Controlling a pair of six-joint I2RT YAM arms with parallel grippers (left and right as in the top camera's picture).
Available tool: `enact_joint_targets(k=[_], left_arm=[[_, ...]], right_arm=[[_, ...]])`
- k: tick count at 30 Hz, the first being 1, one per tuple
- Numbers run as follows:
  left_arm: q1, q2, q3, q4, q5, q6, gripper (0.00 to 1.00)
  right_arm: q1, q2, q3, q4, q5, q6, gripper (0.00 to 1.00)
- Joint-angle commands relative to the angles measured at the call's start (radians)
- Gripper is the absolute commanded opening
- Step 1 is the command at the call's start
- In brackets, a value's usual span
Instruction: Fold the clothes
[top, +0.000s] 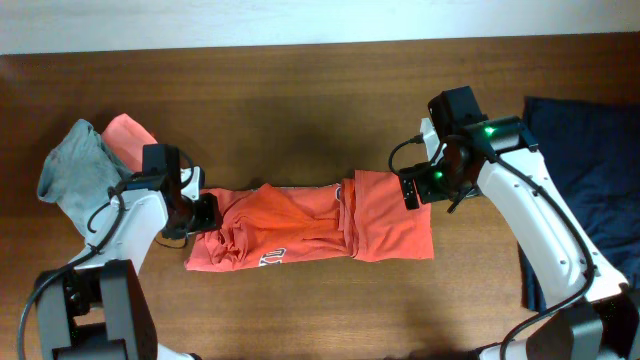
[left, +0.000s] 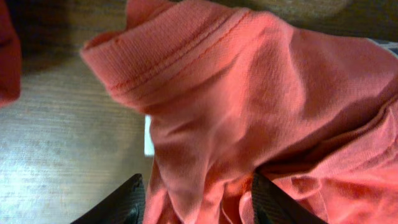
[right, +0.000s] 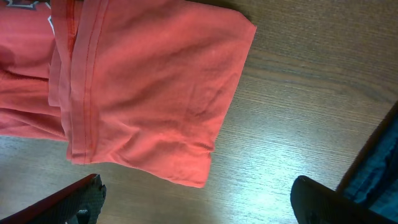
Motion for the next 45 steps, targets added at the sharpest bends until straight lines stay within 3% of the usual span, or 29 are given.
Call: enact_joint_targets(k=[1, 9, 11, 14, 17, 23, 29, 36, 45], left_arm=[[0.007, 0.018, -0.023, 0.026, 0.019, 0.020, 0.57], [-0.020, 0.116, -0.023, 0.061, 0.117, 0.066, 0.56], [-0.038, 0.124, -0.023, 0.053, 0.117, 0.075, 0.47], [-0.061, 0.121, -0.022, 0.042, 0.116, 0.096, 0.13], [-0.064, 0.114, -0.003, 0.003, 0.116, 0.095, 0.00], [-0.039, 0.029, 0.086, -0.133, 0.100, 0.095, 0.00], [0.008, -0.084, 0.204, -0.311, -0.055, 0.095, 0.00], [0.086, -0.176, 0.315, -0.420, -0.096, 0.091, 0.00], [0.027, -0.188, 0.448, -0.531, -0.026, 0.059, 0.00]], right_arm=[[-0.006, 0.001, 0.009, -0.005, 0.012, 0.005, 1.00], [-0.006, 0.001, 0.009, -0.005, 0.011, 0.005, 1.00], [-0.006, 0.001, 0.009, -0.005, 0.011, 0.005, 1.00], [-0.006, 0.001, 0.009, -0.005, 0.011, 0.005, 1.00], [-0.006, 0.001, 0.009, -0.005, 0.011, 0.005, 1.00], [-0.006, 0.001, 0.009, -0.005, 0.012, 0.006, 1.00], [-0.006, 0.001, 0.009, -0.004, 0.012, 0.006, 1.00], [-0.006, 0.001, 0.009, -0.004, 0.012, 0.006, 1.00], [-0.006, 0.001, 0.009, -0.005, 0.011, 0.006, 1.00]])
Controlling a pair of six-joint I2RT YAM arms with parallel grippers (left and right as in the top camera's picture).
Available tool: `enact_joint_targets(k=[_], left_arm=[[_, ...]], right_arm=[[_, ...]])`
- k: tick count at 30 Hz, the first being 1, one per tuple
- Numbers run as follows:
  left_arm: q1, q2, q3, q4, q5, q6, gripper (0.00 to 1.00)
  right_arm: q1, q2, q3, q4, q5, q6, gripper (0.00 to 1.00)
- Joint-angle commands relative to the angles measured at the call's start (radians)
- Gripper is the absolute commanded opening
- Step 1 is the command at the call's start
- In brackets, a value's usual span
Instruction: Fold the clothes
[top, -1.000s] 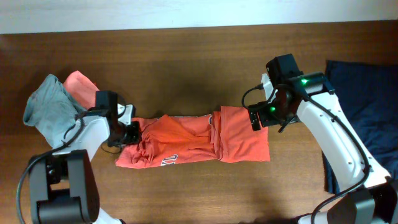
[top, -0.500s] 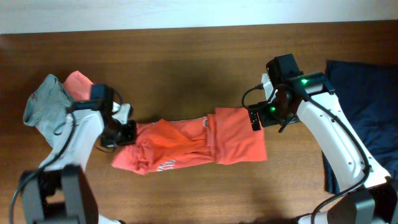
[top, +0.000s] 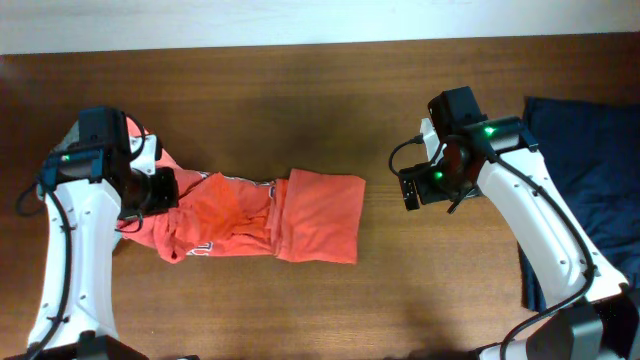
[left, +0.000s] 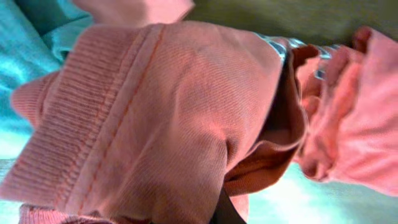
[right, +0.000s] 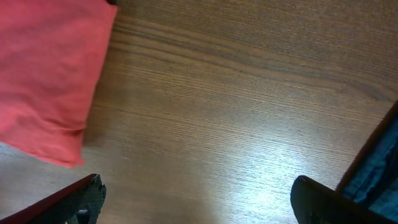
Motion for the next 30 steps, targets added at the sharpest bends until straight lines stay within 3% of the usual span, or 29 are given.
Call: enact_joint_targets(k=[1, 16, 30], left_arm=[[-0.066, -0.025, 0.042, -0.013, 0.033, -0.037, 0.01], [-0.388, 0.029, 0.042, 0.150, 0.025, -0.309, 0.01], [-0.599, 0.186, 0.042, 0.280, 0.097, -0.388, 0.00]], right_arm=[[-0.006, 0.001, 0.009, -0.001, 0.009, 0.005, 1.00], [-0.006, 0.000, 0.009, -0.022, 0.000, 0.020, 0.96], [-0.006, 0.000, 0.009, -0.047, -0.008, 0.020, 0.97]])
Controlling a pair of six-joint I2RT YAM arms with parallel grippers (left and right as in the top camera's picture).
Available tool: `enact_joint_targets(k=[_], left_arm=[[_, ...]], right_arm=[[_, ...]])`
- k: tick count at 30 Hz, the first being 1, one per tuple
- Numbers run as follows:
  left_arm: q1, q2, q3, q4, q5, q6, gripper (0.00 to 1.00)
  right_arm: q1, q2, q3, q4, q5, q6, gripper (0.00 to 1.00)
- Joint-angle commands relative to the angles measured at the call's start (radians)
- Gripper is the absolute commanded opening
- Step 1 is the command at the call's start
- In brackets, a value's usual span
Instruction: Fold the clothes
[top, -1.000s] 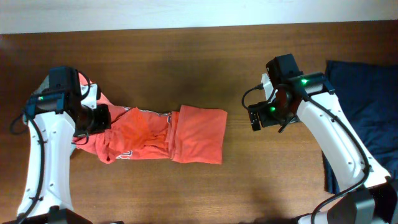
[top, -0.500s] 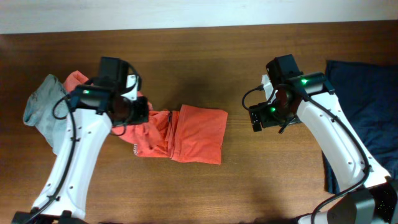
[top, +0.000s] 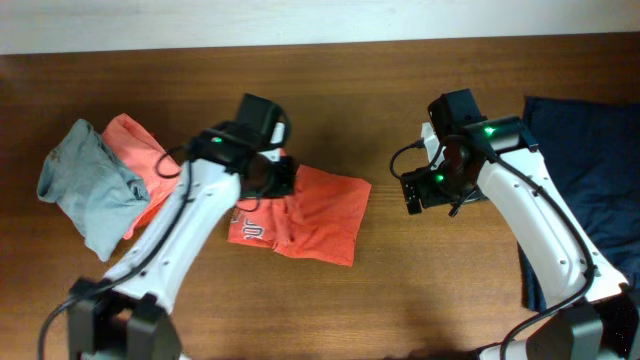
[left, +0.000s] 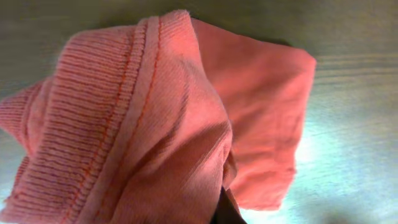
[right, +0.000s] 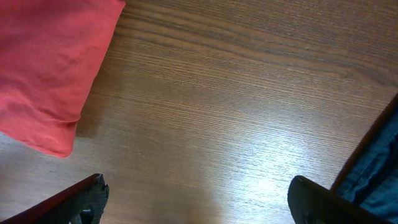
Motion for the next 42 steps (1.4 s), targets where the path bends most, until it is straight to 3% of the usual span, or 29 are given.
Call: enact_joint_targets(k=[1, 8, 18, 20, 22, 26, 30, 37, 40, 42], left_arm=[[-0.052, 0.019, 0.019, 0.034, 0.056, -0.046, 0.01], [-0.087, 0.019, 0.020, 0.048, 0.067, -0.156, 0.01], [-0.149, 0.045, 0.019, 0.111, 0.080, -0.166, 0.01], [-0.167, 0.064, 0.019, 0.119, 0.080, -0.166, 0.09], [-0.193, 0.089, 0.019, 0.134, 0.093, -0.166, 0.34], [-0.229, 0.108, 0.020, 0.171, 0.181, -0.121, 0.51], [-0.232, 0.098, 0.056, 0.125, 0.157, -0.032, 0.52], [-0.119, 0.027, 0.115, -0.024, -0.088, -0.031, 0.51], [-0.032, -0.010, 0.115, -0.023, -0.121, -0.031, 0.51], [0.035, -0.016, 0.114, -0.023, -0.124, -0.031, 0.51]], right_arm=[[-0.006, 0.000, 0.009, -0.005, -0.006, 0.016, 0.98], [-0.006, 0.000, 0.009, -0.008, -0.032, 0.015, 0.98], [-0.006, 0.000, 0.009, -0.011, -0.036, 0.015, 0.98], [-0.006, 0.000, 0.009, -0.011, -0.036, 0.015, 0.98], [-0.006, 0.000, 0.009, -0.011, -0.036, 0.015, 0.98], [-0.006, 0.000, 0.009, -0.007, -0.036, 0.015, 0.98], [-0.006, 0.000, 0.009, -0.006, -0.036, 0.015, 0.99], [-0.005, 0.000, 0.009, -0.005, -0.098, -0.029, 0.99], [-0.005, 0.000, 0.009, 0.015, -0.257, -0.108, 0.91], [0.002, 0.000, 0.009, 0.042, -0.372, -0.142, 0.65]])
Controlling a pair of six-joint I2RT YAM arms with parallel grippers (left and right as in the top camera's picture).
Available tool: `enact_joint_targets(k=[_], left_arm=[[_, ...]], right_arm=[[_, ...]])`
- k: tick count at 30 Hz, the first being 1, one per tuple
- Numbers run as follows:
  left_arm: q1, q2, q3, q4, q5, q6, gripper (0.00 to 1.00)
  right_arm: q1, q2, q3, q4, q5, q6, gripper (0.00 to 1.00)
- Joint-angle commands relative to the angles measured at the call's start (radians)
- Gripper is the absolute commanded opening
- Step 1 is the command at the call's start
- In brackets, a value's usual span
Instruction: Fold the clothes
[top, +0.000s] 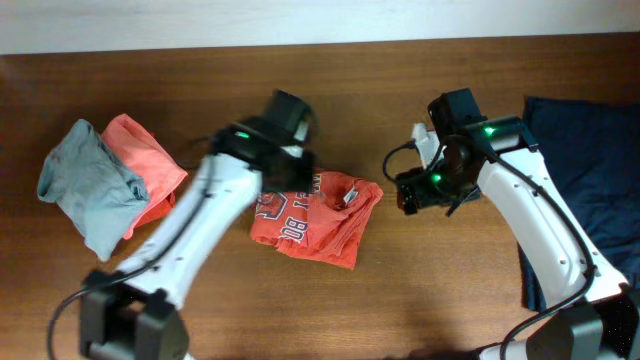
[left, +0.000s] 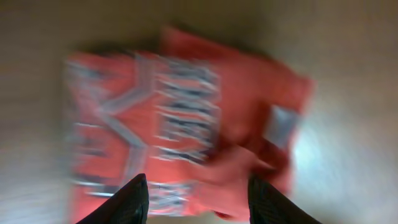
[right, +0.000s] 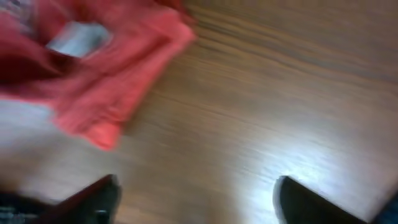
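Note:
An orange shirt (top: 318, 218) with grey lettering lies folded into a compact bundle at the table's middle. My left gripper (top: 301, 178) hovers at its back edge. In the blurred left wrist view the shirt (left: 186, 124) fills the frame, and the left gripper (left: 199, 205) is open above it with nothing held. My right gripper (top: 406, 194) stands just right of the shirt. In the right wrist view that gripper (right: 199, 202) is open over bare wood, with the shirt's right edge (right: 106, 68) at upper left.
A grey garment (top: 85, 185) and another orange one (top: 145, 155) are heaped at the far left. A dark blue garment (top: 585, 170) covers the right end of the brown wooden table (top: 330, 90).
The left gripper, which was shut on the shirt's ribbed edge over the folded part, is now open. The shirt lies doubled over with its lettering up. The right gripper has shifted slightly towards the shirt.
The shirt first lay stretched long across the middle, with the left gripper open at its left end and the right open at its right end. Then the left gripper held the left end near the heap, then over the shirt's right part. Now it has let go.

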Motion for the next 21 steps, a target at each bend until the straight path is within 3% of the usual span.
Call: enact_joint_targets(k=[1, 2, 3, 4, 6, 8, 17, 21], left_arm=[[0.121, -0.050, 0.027, -0.003, -0.074, 0.021, 0.50], [0.152, -0.047, 0.023, -0.001, -0.074, 0.020, 0.50], [0.179, -0.045, 0.019, -0.001, -0.074, 0.020, 0.45], [0.204, -0.039, 0.017, -0.001, -0.072, 0.020, 0.39], [0.239, -0.022, 0.016, 0.003, -0.061, 0.027, 0.30], [0.253, 0.002, 0.015, 0.010, -0.035, 0.055, 0.28], [0.227, 0.155, 0.015, 0.018, 0.053, 0.140, 0.27], [0.204, 0.227, 0.015, 0.018, 0.118, 0.158, 0.26]], right_arm=[[0.008, 0.001, 0.009, 0.040, -0.259, -0.085, 0.51], [0.016, 0.001, 0.009, 0.064, -0.304, -0.085, 0.31], [0.026, 0.001, 0.009, 0.092, -0.348, -0.085, 0.22], [0.037, 0.002, 0.009, 0.118, -0.381, -0.084, 0.21], [0.066, 0.008, 0.009, 0.178, -0.431, -0.076, 0.21], [0.097, 0.020, 0.009, 0.236, -0.434, -0.040, 0.21], [0.168, 0.175, 0.009, 0.447, -0.440, 0.159, 0.23], [0.168, 0.259, 0.009, 0.447, -0.495, 0.161, 0.23]])
